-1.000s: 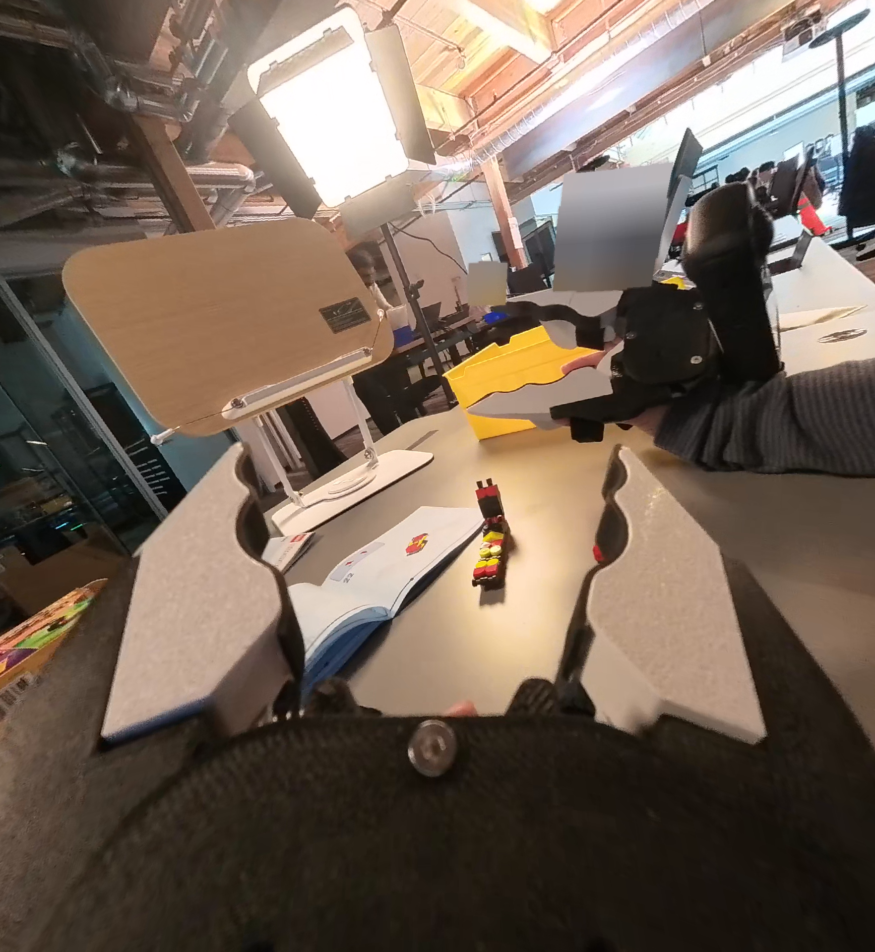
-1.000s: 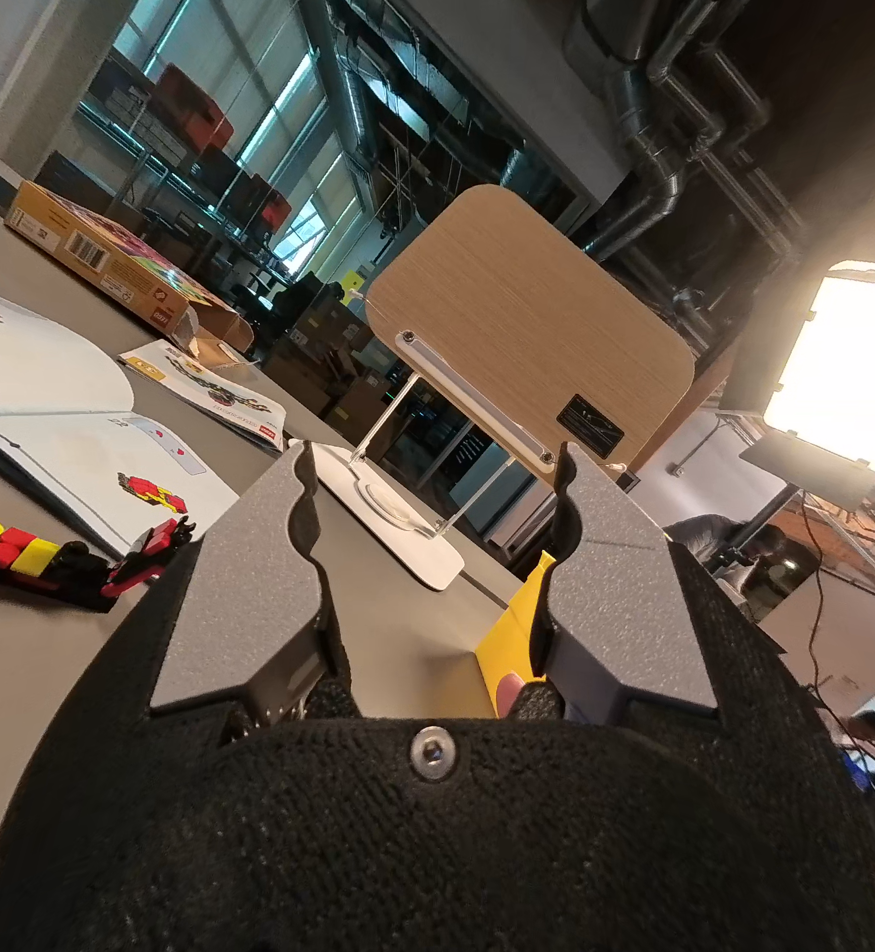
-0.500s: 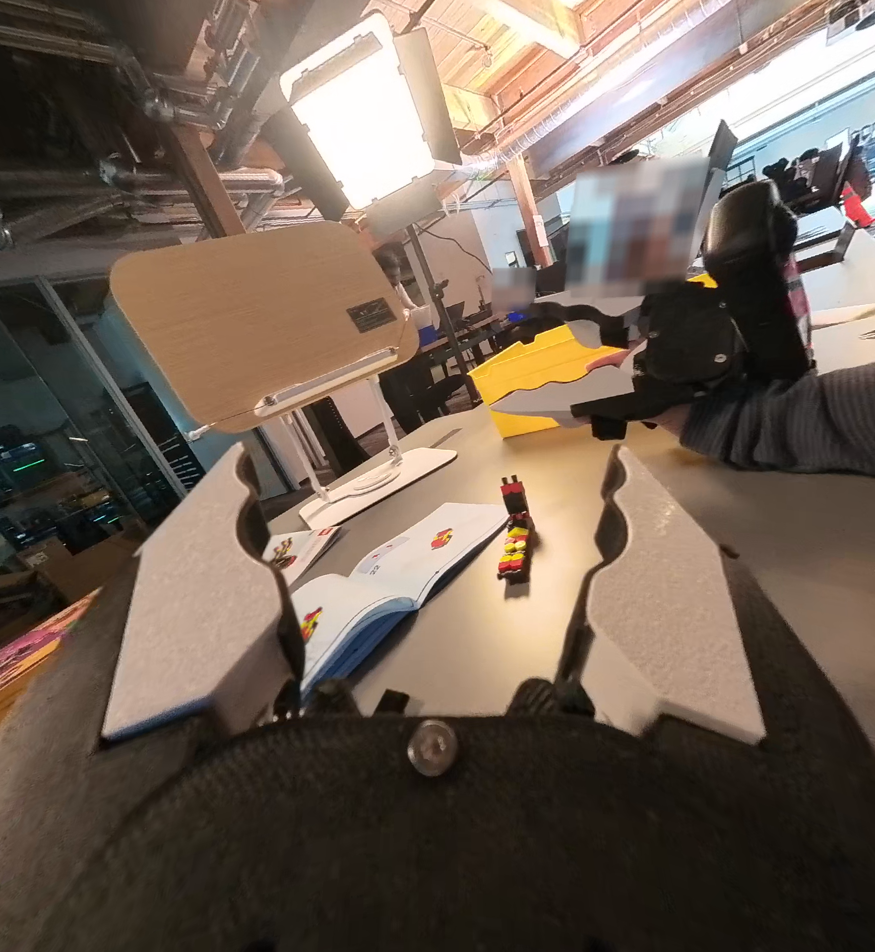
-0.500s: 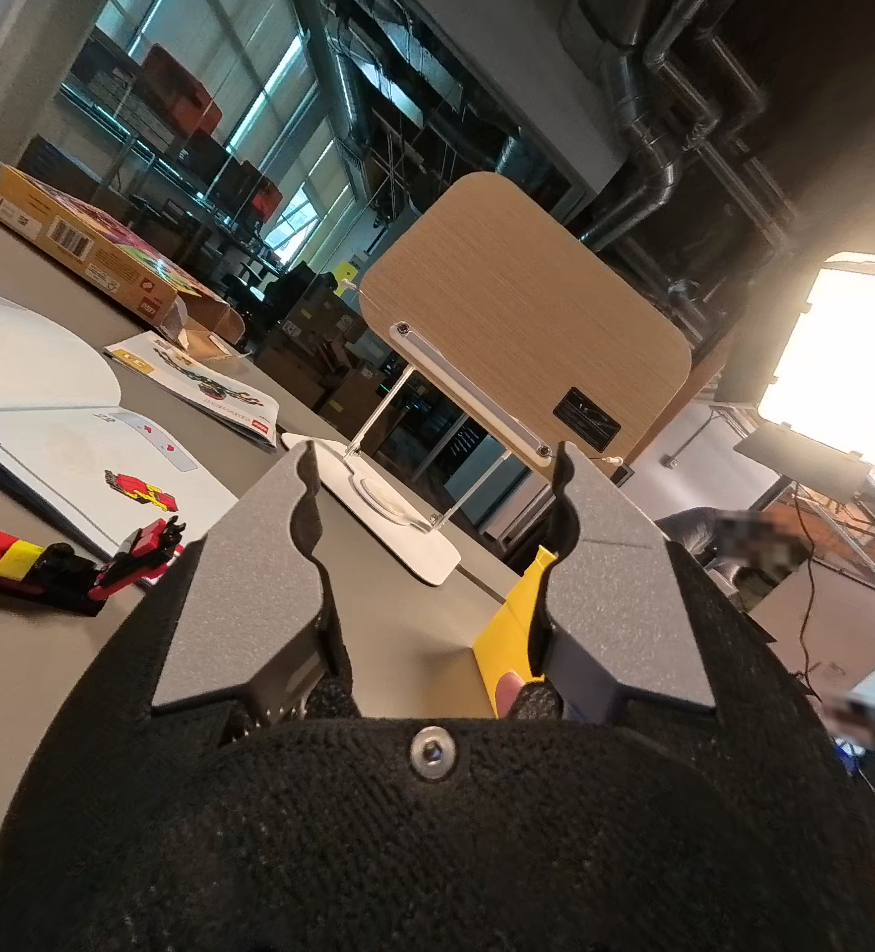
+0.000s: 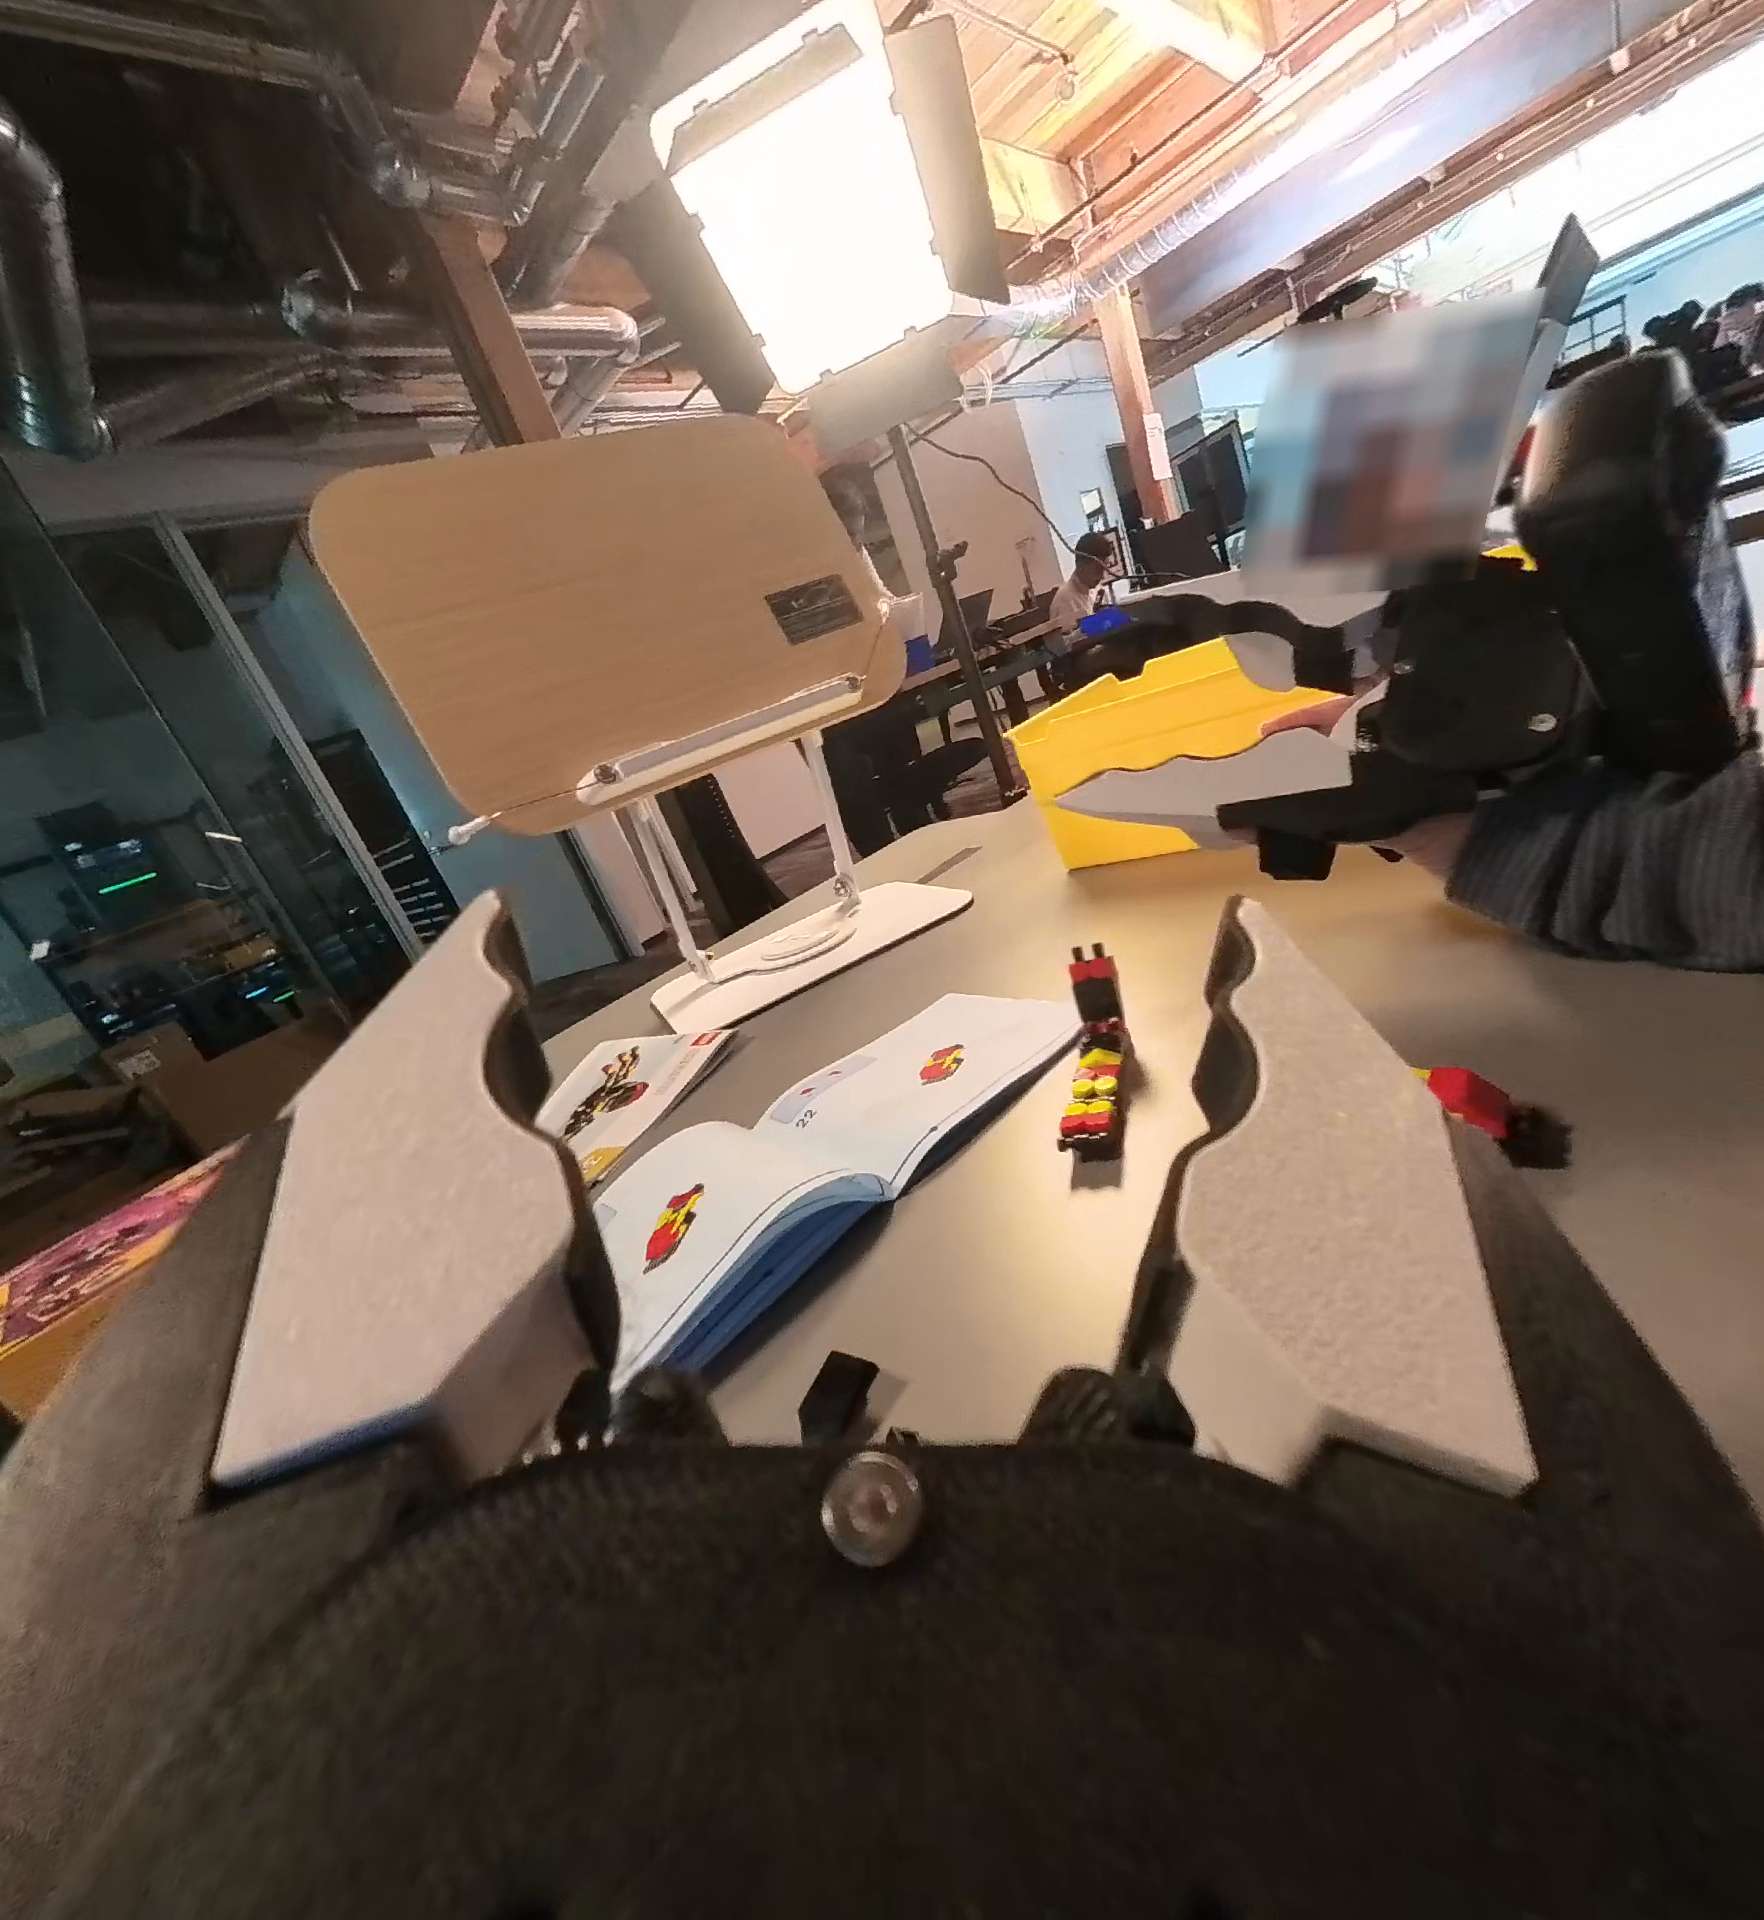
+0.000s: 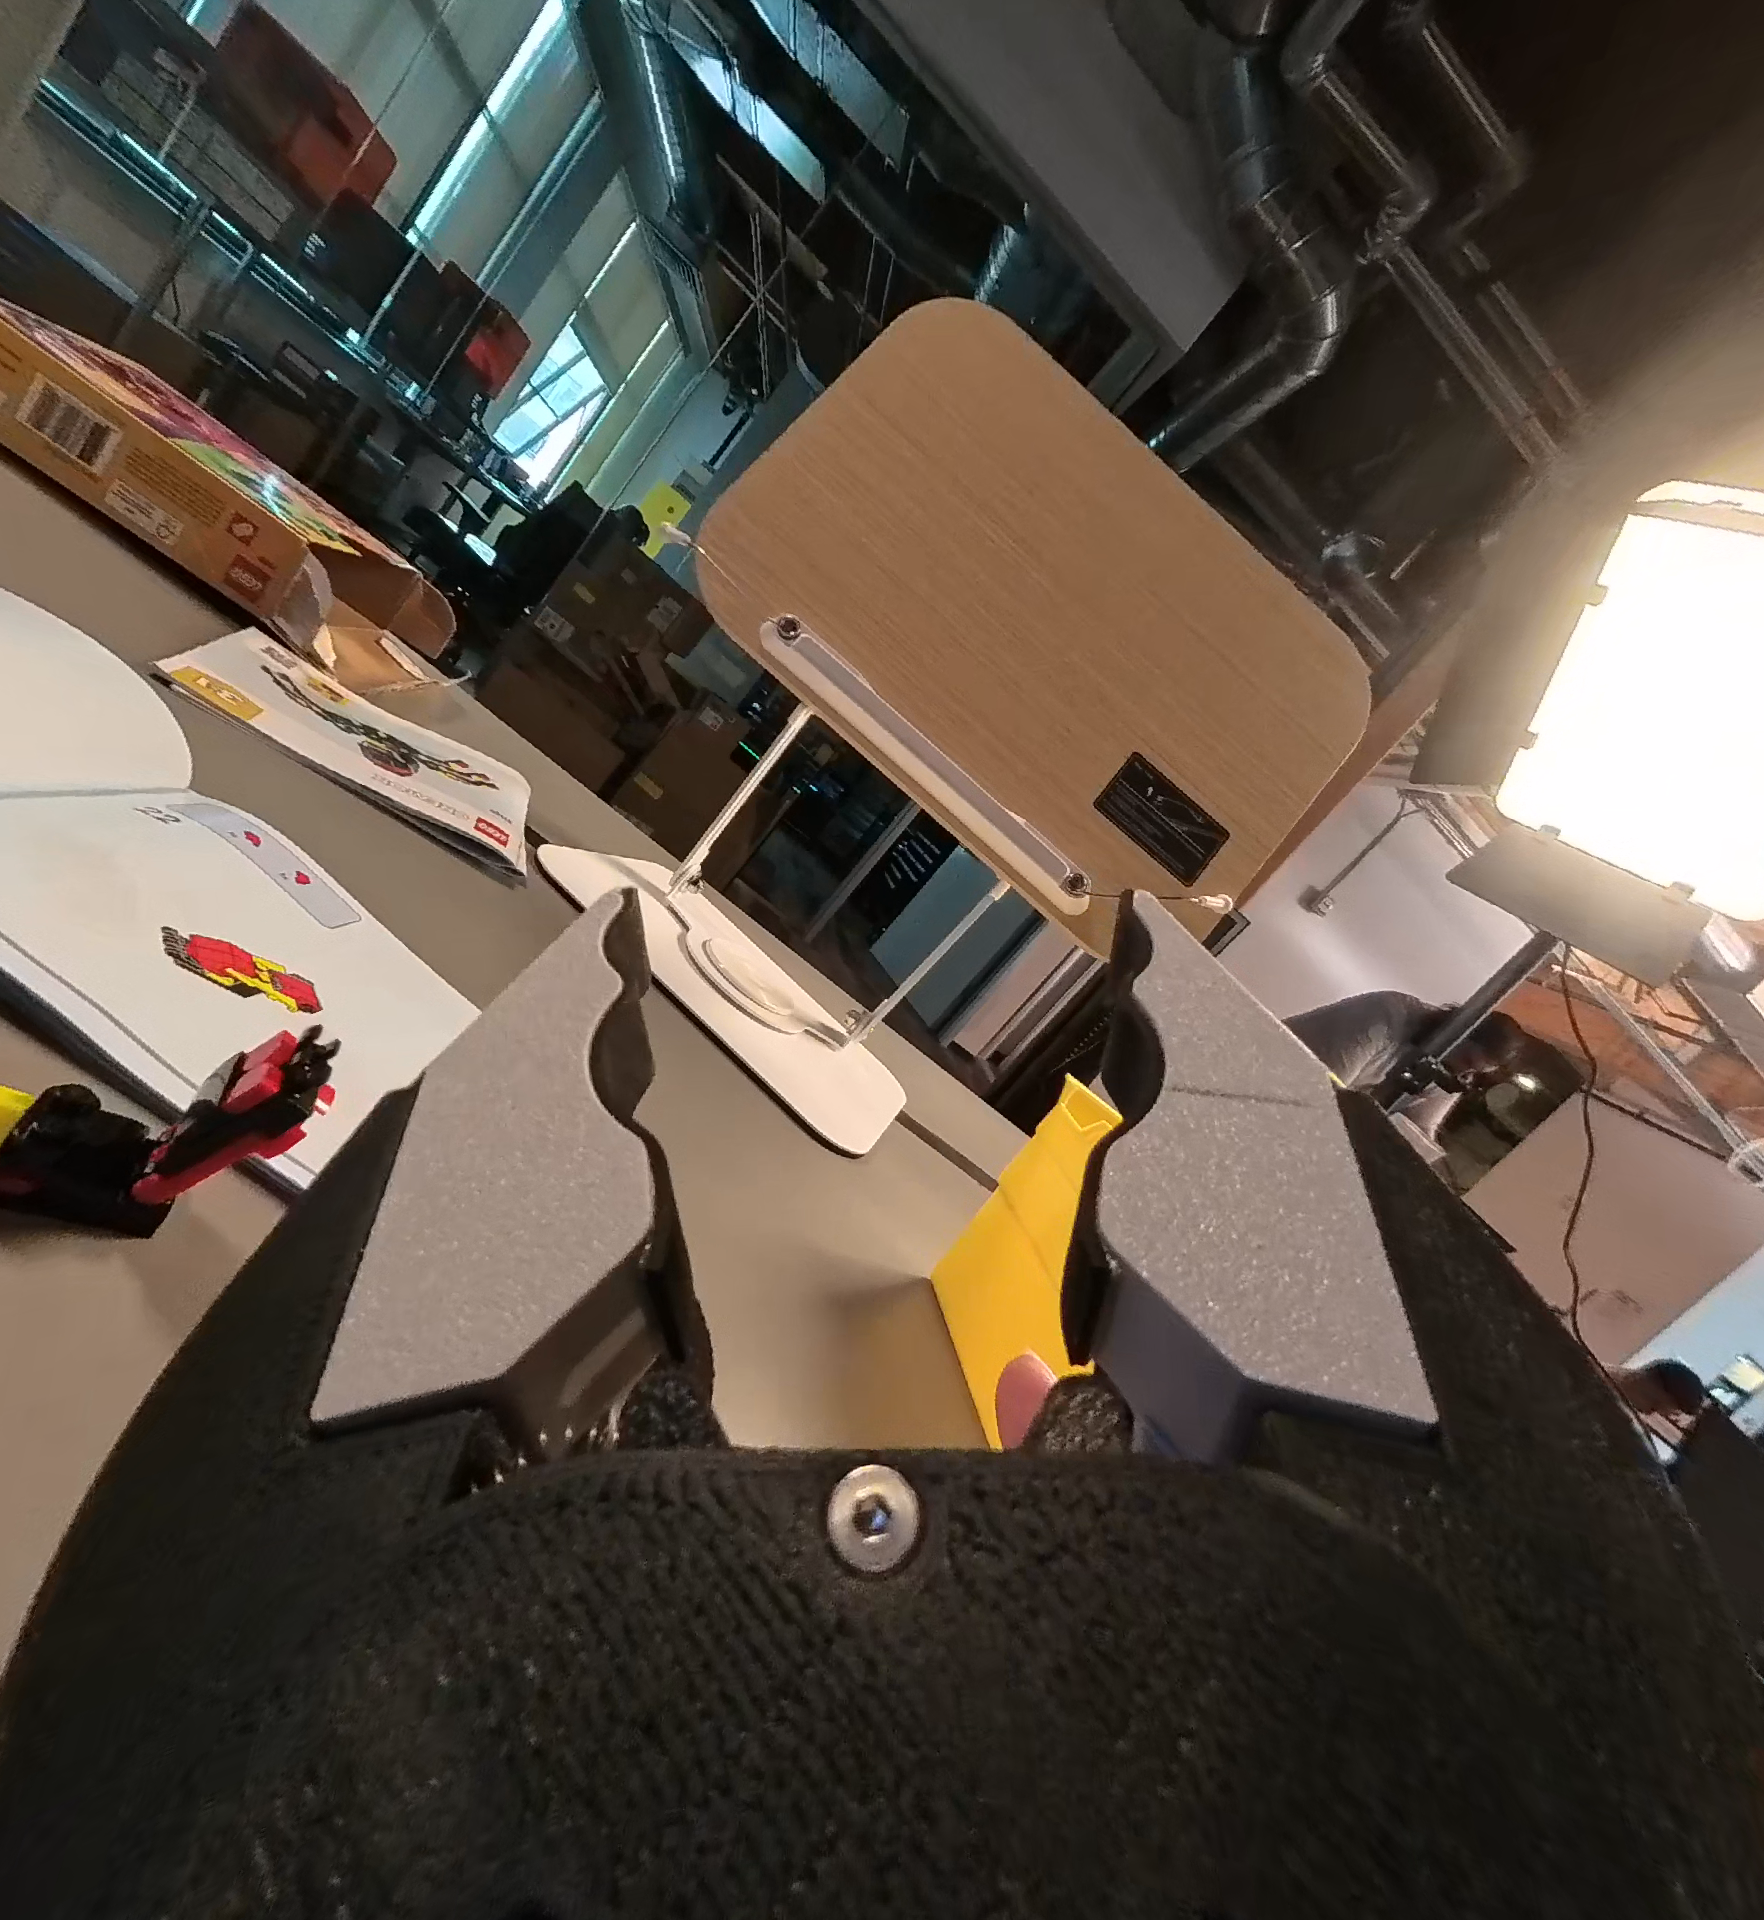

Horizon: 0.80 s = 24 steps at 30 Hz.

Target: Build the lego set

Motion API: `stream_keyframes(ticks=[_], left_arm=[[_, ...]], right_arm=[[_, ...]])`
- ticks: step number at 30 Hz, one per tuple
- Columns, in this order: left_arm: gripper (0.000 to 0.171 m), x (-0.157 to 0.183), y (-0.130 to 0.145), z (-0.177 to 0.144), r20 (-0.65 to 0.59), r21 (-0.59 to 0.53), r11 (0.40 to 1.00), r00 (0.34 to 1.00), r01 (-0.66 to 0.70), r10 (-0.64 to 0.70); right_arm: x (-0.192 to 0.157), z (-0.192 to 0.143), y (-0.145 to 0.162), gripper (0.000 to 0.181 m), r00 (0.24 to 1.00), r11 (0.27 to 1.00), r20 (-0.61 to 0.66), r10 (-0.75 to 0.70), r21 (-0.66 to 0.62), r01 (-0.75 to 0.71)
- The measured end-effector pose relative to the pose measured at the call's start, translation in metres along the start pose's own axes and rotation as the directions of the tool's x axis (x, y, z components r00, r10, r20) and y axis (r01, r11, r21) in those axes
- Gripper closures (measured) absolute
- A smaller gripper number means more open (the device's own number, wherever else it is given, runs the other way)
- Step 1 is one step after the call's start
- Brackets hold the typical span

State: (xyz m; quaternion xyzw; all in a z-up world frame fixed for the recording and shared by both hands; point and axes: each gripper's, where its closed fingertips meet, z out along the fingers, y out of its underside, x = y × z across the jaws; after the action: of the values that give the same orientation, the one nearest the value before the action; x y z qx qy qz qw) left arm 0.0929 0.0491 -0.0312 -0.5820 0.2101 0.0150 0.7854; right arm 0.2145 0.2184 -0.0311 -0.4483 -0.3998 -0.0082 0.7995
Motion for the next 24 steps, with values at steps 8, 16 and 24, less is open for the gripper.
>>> stream_keyframes(ticks=[8, 16, 24], left_arm=[[0.045, 0.002, 0.004, 0.001, -0.017, -0.019, 1.000, 1.000, 0.023, -0.023], [0.048, 0.008, 0.007, 0.003, -0.050, -0.031, 0.999, 0.998, 0.032, -0.034], [0.057, -0.003, 0.006, 0.001, -0.015, -0.020, 0.996, 0.996, 0.087, -0.087]], right_arm=[[-0.003, 0.000, -0.005, 0.094, 1.000, 1.000, 0.018, -0.004, 0.024, 0.004], [0.003, -0.003, -0.002, 0.094, 0.999, 0.998, 0.013, 0.051, 0.033, -0.052], [0.014, -0.006, 0.005, 0.100, 0.994, 0.994, -0.015, 0.110, 0.022, -0.110]])
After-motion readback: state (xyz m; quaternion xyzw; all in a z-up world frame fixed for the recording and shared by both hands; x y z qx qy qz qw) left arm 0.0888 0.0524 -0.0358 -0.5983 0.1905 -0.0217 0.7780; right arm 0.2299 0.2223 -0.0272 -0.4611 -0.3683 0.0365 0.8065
